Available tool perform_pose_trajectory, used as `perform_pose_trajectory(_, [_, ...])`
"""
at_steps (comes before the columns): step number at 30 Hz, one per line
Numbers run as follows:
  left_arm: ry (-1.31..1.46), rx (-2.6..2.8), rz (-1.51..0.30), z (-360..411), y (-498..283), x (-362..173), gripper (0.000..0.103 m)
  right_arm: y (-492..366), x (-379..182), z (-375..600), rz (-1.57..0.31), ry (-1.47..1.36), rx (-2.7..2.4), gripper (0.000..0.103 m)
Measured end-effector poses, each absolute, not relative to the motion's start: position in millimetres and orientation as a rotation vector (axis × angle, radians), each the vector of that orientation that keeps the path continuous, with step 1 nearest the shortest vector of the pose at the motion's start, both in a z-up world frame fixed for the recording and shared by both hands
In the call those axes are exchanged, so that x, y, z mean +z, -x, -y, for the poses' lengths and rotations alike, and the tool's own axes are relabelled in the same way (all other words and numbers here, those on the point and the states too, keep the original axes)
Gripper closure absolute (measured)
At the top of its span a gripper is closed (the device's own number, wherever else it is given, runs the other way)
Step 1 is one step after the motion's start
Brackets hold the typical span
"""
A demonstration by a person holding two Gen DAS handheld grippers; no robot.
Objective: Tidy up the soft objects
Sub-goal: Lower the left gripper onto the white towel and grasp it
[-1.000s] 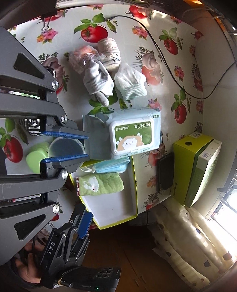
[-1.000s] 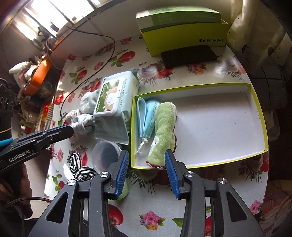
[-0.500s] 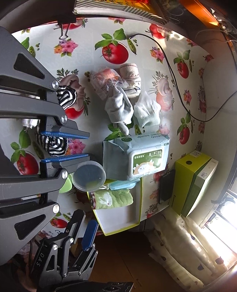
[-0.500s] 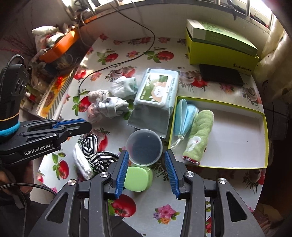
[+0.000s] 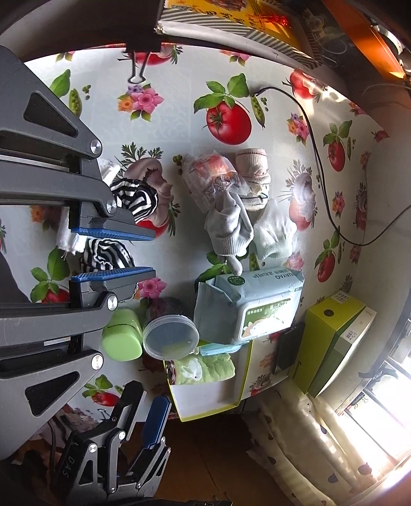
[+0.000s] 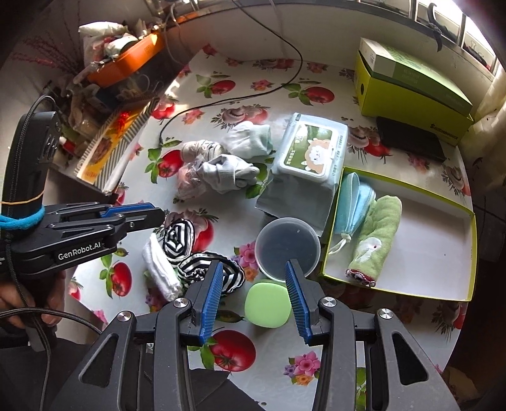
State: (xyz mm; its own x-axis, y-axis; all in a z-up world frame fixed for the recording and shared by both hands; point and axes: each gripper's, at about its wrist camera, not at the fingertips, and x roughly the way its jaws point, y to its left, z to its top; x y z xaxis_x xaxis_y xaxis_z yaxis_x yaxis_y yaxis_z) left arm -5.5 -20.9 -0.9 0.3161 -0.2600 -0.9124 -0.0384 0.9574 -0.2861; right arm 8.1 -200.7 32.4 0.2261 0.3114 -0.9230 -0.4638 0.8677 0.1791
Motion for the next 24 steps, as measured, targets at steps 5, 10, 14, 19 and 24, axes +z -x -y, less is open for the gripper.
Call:
perform_pose_trajectory(5, [0.297, -0.126, -1.26, 10.0, 10.0, -7.3, 0.086, -7.1, 30.1, 195.1, -1.241, 0.151, 0.564, 0.063])
perform_pose_trajectory(10, [0.318, -0.092, -1.272, -1.8, 14.8, -12.9, 0.085, -3.1, 25.7, 182.9, -1.255, 0.17, 0.619, 0.063])
perform_pose_trajectory(14, [0.338, -0.06, -1.282, -13.1, 19.0, -18.7, 0.085, 1.0, 20.1, 170.8, -1.27, 0.191, 0.665, 0.063])
perform_pose_trajectory(19, [0.375, -0.036, -1.307, -24.9, 29.0, -30.1, 0.085, 2.7, 12.9, 162.7, -1.289, 0.203, 0.697, 0.063])
perform_pose_trajectory(24, [0.422, -0.031, -1.351, -30.6, 40.6, -45.3, 0.065, 3.6, 7.8, 156.9, -1.304, 0.214, 0.716, 0.063])
